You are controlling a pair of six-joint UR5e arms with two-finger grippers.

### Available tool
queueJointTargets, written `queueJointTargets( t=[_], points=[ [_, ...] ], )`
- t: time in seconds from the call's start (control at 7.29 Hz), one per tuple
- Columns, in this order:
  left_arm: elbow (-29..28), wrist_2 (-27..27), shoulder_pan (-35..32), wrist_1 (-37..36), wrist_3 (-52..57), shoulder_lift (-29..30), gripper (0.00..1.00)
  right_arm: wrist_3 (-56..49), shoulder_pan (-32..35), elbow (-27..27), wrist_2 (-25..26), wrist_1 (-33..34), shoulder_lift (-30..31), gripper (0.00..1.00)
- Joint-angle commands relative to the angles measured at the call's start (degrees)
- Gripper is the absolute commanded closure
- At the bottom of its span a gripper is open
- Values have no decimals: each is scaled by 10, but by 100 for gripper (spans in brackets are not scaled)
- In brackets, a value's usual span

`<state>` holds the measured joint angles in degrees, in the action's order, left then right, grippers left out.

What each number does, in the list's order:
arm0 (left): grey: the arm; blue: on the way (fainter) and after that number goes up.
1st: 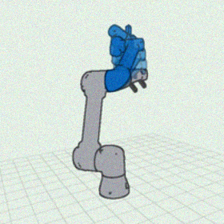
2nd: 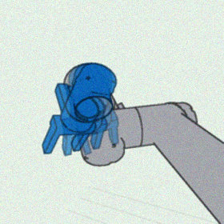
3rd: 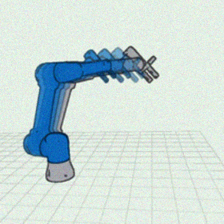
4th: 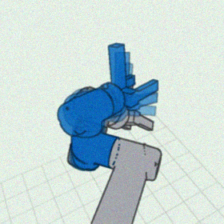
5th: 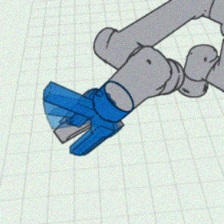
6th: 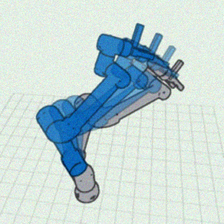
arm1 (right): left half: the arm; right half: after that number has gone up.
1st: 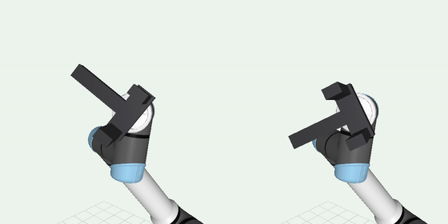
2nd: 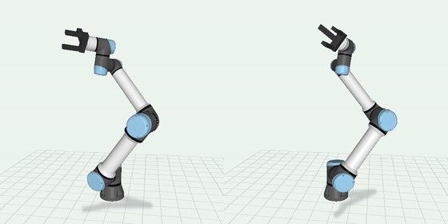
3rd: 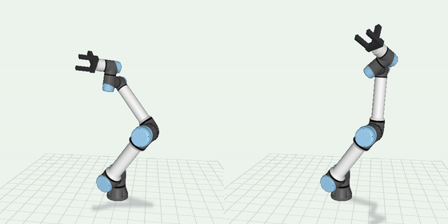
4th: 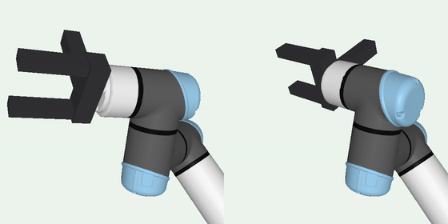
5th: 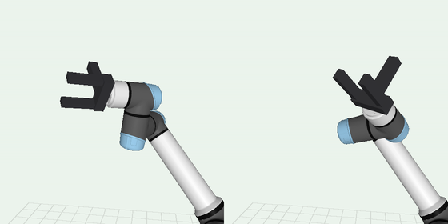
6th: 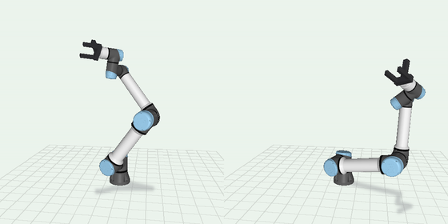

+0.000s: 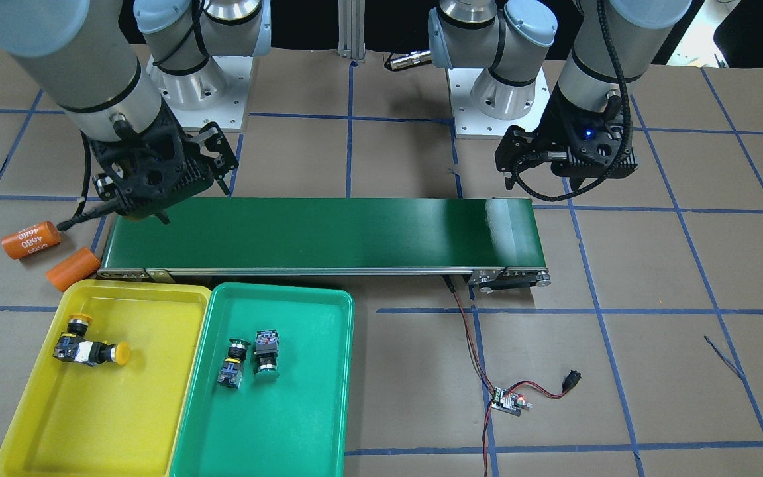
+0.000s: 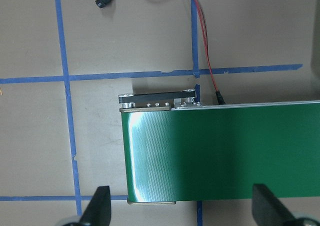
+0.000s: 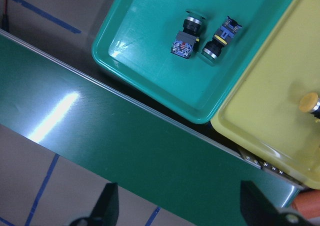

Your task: Sort buttons by color to trays

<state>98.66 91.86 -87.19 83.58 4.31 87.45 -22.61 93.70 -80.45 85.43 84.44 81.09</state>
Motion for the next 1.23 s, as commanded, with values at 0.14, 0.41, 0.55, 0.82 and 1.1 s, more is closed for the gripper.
queueJointTargets(
  t=[0.14,0.41,0.55,0.82,1.1],
  points=[
    [1,0,0,-1,0,0,0,224,3,-6,43,-29,7,0],
    [2,0,0,-2,1,-1,0,270,4,-8,34,-46,8,0],
    [6,1,0,-2,1,-2,0,262,3,-8,35,-42,7,0],
    [5,1,0,-3,1,-2,0,260,3,-7,33,-12,8,0],
    [6,1,0,-4,1,-2,0,260,3,-8,32,-12,7,0]
  ],
)
